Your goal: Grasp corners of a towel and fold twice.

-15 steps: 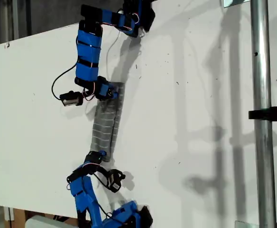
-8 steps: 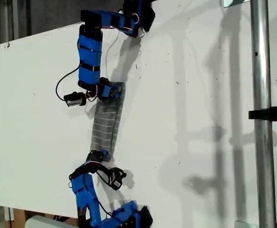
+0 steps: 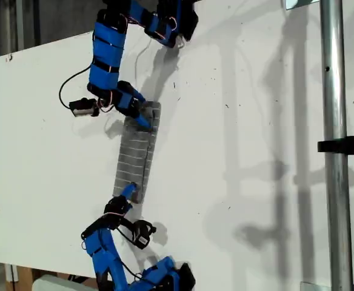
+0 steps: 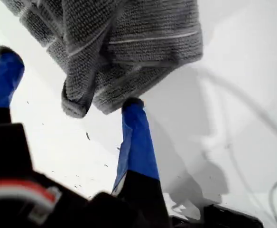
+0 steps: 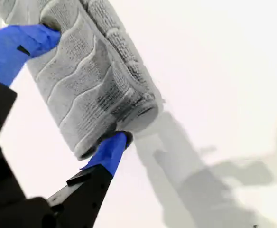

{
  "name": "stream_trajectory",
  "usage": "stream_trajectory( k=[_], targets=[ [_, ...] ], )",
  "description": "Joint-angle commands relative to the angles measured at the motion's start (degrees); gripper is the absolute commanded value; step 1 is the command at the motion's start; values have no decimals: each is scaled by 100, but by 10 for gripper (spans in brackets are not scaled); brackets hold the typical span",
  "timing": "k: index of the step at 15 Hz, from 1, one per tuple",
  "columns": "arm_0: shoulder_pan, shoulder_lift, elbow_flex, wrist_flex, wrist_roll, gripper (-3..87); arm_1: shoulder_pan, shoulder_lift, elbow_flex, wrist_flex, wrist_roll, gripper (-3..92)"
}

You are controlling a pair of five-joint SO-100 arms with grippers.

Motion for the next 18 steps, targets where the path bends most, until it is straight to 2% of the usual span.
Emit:
stream_trajectory(
  k=[1, 4, 7, 9, 12, 14, 15, 17, 18],
  targets=[
    [-9, 536, -53, 123, 114, 407, 369, 1274, 396, -185, -158, 425],
    [-44, 1380, 290, 132, 0, 383, 976, 2927, 1090, 79, -167, 421],
    [79, 3498, 1362, 158, -343, 309, 1116, 4588, 1890, 686, 536, 350],
    [360, 5106, 2241, 255, -686, 242, 791, 5766, 2443, 1151, 1336, 250],
    [888, 8174, 4069, 202, -1433, 180, -229, 7884, 3709, 1503, 2769, 230],
    [1257, 11197, 5370, 694, -1925, 97, -782, 8754, 4403, 1380, 3507, 208],
    [1512, 11188, 5590, 712, -2259, 70, -1037, 9123, 4676, 1257, 3727, 192],
    [1969, 11232, 6231, 387, -2795, 70, -1002, 8842, 4623, 1266, 3762, 242],
    [2109, 11232, 6328, 308, -2830, 57, -967, 8350, 4526, 1292, 3744, 272]
  ],
)
